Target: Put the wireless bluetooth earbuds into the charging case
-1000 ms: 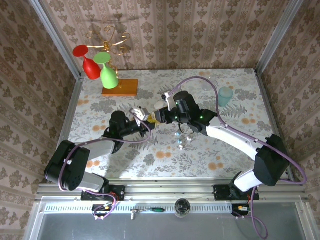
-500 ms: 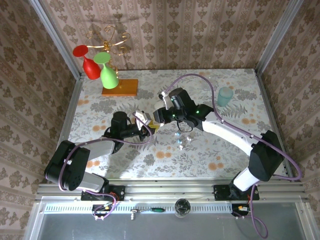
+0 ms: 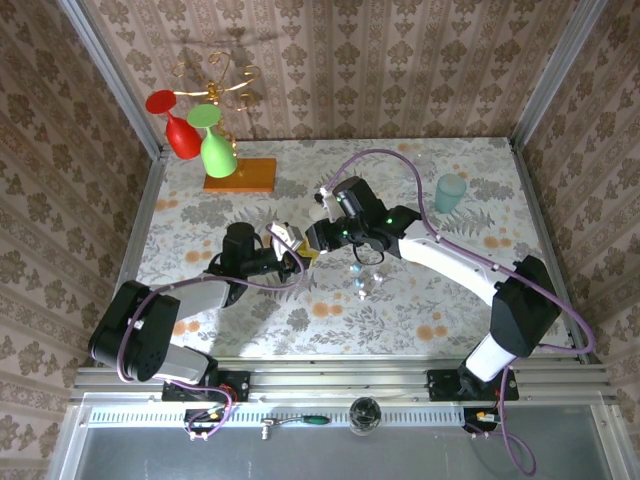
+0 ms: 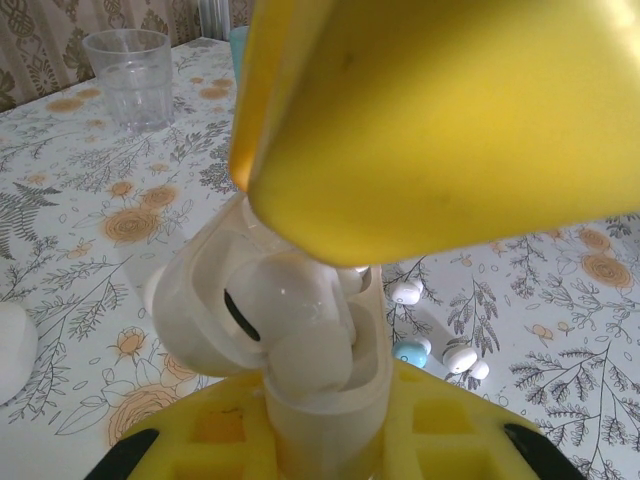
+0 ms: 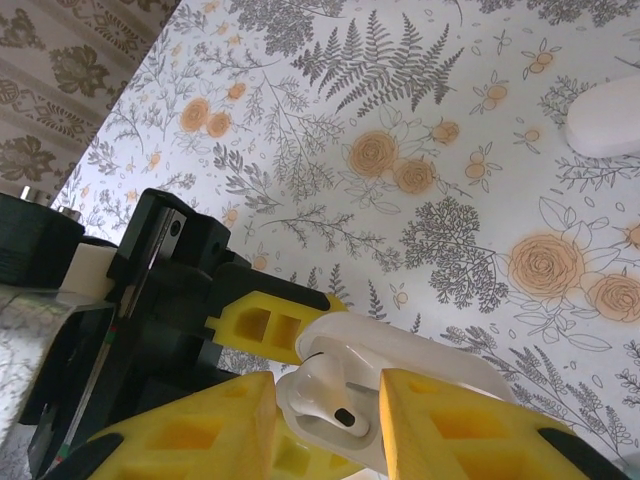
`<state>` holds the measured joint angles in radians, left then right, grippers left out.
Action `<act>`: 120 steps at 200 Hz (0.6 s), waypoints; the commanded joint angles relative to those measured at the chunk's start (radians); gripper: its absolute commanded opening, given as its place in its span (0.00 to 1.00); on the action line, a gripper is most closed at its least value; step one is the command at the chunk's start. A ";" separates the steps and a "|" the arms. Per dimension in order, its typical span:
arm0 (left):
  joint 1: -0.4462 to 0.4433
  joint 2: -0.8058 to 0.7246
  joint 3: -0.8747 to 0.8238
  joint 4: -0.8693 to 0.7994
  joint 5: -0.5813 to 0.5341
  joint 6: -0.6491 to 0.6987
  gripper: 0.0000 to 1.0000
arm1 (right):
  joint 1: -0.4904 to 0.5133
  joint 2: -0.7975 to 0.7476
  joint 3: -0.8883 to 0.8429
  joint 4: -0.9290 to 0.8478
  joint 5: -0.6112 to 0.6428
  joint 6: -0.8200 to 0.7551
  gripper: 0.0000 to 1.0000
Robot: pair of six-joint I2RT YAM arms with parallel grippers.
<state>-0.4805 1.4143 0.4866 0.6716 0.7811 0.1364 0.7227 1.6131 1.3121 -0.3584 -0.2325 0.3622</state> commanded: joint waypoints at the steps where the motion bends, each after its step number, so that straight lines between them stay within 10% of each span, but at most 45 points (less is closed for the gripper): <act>1: 0.008 -0.012 0.030 -0.024 0.028 0.029 0.00 | -0.003 0.020 0.036 -0.036 -0.030 -0.017 0.35; 120: 0.008 -0.021 0.030 -0.029 0.011 0.018 0.00 | -0.007 0.057 0.037 -0.015 -0.045 0.002 0.25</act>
<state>-0.4767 1.4143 0.4938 0.6331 0.7856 0.1364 0.7227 1.6581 1.3273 -0.3714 -0.2646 0.3626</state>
